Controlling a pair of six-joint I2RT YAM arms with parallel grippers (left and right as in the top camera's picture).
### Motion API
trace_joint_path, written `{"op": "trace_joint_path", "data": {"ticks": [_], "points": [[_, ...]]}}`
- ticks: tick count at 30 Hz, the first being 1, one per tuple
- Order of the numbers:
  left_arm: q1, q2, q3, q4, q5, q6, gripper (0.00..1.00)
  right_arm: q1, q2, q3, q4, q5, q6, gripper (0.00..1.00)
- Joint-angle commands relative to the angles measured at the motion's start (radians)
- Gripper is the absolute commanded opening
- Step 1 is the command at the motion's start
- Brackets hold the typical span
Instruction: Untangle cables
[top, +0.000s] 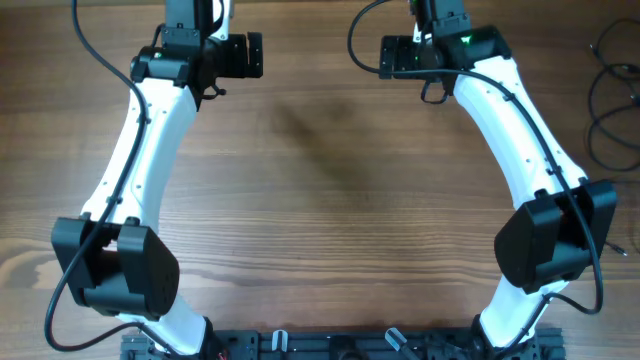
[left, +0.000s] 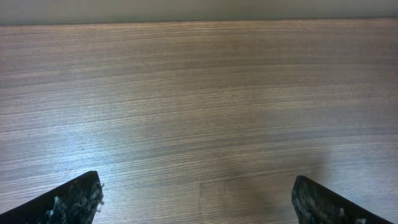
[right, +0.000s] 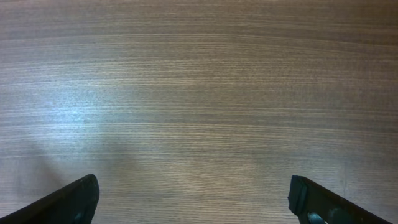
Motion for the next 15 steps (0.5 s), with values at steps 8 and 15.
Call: {"op": "trace_joint_path", "data": {"ticks": [8, 15], "points": [[-0.007, 0.008, 0.013, -0.012, 0.015, 0.012, 1.00, 0.004, 0.009, 0.001, 0.016, -0.001, 0.015, 1.00], [-0.006, 0.008, 0.013, -0.014, 0.016, 0.012, 1.00, 0.002, 0.009, 0.001, 0.019, -0.001, 0.015, 1.00]]}}
